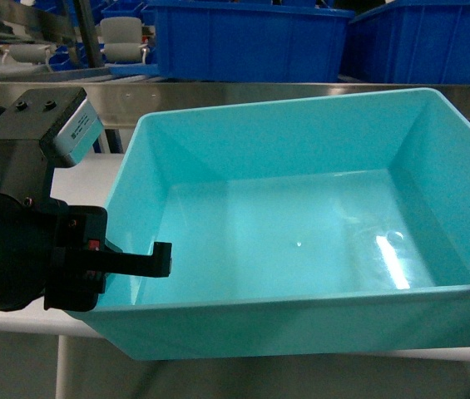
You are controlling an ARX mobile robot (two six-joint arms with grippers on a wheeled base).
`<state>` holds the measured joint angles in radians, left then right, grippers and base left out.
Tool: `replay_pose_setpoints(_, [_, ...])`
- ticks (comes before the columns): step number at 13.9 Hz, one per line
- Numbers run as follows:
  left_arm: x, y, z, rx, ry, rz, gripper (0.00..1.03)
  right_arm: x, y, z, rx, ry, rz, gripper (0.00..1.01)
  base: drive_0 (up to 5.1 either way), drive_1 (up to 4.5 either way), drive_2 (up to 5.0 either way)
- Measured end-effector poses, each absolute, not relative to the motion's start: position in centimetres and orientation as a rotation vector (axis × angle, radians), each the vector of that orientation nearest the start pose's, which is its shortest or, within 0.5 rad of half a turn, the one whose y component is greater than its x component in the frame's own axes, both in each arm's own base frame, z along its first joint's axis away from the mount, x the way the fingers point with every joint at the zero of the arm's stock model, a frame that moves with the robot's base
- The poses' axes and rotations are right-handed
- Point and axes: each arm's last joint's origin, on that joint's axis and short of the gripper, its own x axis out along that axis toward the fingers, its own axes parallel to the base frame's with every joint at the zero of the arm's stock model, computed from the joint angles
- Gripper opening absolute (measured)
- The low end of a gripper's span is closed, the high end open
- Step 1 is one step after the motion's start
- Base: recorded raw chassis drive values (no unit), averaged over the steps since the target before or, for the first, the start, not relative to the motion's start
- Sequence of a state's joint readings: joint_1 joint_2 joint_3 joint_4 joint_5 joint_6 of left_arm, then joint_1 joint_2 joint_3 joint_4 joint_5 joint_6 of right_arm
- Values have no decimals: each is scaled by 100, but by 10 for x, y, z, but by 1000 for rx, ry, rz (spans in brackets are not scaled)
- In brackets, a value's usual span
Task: Organize blue bins on left shelf correctly
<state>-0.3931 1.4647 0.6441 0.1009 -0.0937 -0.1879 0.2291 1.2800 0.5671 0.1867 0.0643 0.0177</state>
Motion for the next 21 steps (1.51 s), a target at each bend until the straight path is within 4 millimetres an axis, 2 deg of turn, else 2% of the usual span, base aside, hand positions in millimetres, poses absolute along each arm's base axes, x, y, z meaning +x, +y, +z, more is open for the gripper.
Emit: replay_pose_setpoints(21, [256, -103, 164, -6, 721, -219, 2, 246, 56, 193, -59, 520, 156, 2, -469, 378, 87])
